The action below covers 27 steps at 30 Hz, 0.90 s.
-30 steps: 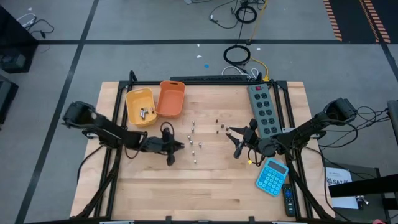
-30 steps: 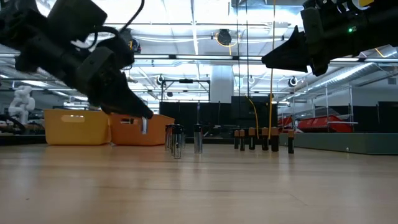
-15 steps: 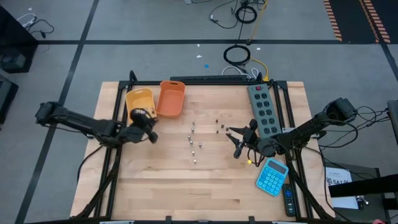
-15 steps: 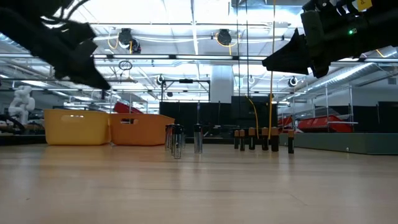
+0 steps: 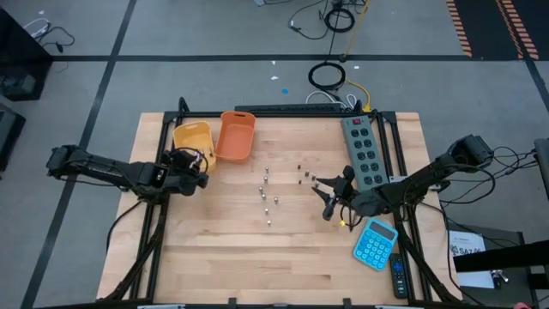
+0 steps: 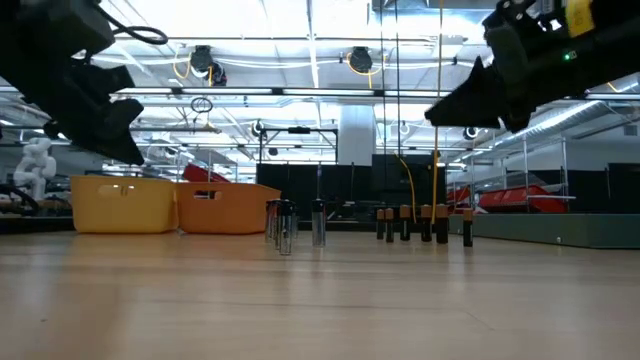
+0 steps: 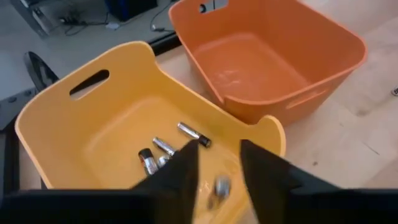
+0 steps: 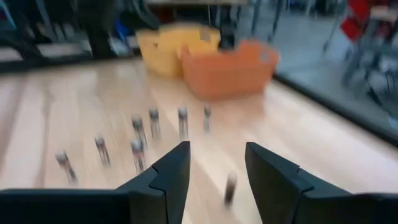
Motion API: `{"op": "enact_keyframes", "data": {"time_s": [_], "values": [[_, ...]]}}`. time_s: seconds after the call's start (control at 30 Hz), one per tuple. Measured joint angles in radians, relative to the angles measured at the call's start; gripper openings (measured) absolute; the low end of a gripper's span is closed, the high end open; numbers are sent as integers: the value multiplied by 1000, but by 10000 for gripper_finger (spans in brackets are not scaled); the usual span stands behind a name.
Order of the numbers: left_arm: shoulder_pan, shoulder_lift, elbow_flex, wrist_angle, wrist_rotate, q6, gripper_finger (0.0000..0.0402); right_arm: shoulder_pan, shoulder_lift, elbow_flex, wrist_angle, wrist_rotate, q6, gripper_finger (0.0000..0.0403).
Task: Sort batteries
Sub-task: Put the silver battery into the yellow bin, then put the black battery into the orange bin
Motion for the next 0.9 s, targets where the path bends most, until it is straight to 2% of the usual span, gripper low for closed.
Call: {"op": "enact_keyframes", "data": {"time_s": [0.13, 0.23, 0.33, 0.57, 0.9], "values": [[2, 0, 0, -4, 19, -10, 202, 0, 19, 129, -452, -21, 242, 157], [-1, 0, 0, 0, 23, 9, 226, 11, 37, 193, -643, -41, 366, 163], [-14, 0, 0, 41, 16, 73, 232, 19, 39, 192, -680, -51, 445, 168], [-52, 0, 0, 176, -75, 225, 234, 41, 56, 114, -683, -11, 566, 169], [-53, 0, 0, 173, -98, 252, 234, 40, 237, 101, -590, 5, 594, 169]]}}
